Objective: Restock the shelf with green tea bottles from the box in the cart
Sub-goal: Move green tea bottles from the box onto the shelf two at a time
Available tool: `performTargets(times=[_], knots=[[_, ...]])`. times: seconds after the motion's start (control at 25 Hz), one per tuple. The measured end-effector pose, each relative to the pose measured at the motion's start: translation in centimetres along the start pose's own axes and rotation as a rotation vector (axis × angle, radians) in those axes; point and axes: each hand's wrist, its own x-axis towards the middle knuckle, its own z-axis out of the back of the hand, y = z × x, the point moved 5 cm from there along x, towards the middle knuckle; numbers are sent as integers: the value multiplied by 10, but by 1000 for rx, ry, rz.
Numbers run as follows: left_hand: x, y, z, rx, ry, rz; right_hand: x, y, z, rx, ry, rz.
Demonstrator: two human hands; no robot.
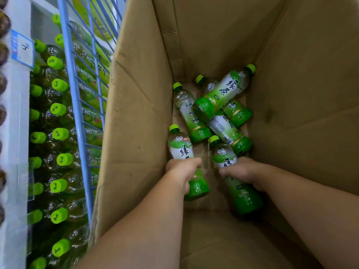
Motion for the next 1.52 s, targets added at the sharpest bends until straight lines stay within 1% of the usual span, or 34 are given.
performTargets(times=[0.16,0.32,0.44,0.52,0.64,0.72,0.8,0.88,1.0,1.12,1.28,1.4,1.52], knots=[[-30,-8,8,-43,61,-29,-25,8,11,109,-119,43],[-58,-23,28,42,62,-166,-58,22,24,216,-197,112],[-91,-28,49,68,95,-226,-101,33,33,283,-259,176],[-120,-29,65,68,105,-263,-133,40,35,317,-264,209],[-167,-27,89,44,171,-335,-186,46,35,333,-276,261],[-196,-25,103,30,234,-402,-224,52,38,324,-299,322],[-226,-23,120,4,256,-459,-264,57,42,316,-333,390],[-254,-22,134,-36,248,-496,-301,60,48,311,-354,454],[-291,-22,152,-89,252,-591,-355,58,51,329,-391,491],[-316,-20,165,-75,269,-704,-400,54,52,342,-448,522],[-347,-8,184,-66,259,-801,-441,49,58,307,-485,596],[-371,8,196,-116,197,-860,-454,50,61,232,-444,686],[-394,30,203,-183,80,-866,-462,53,66,155,-396,803]])
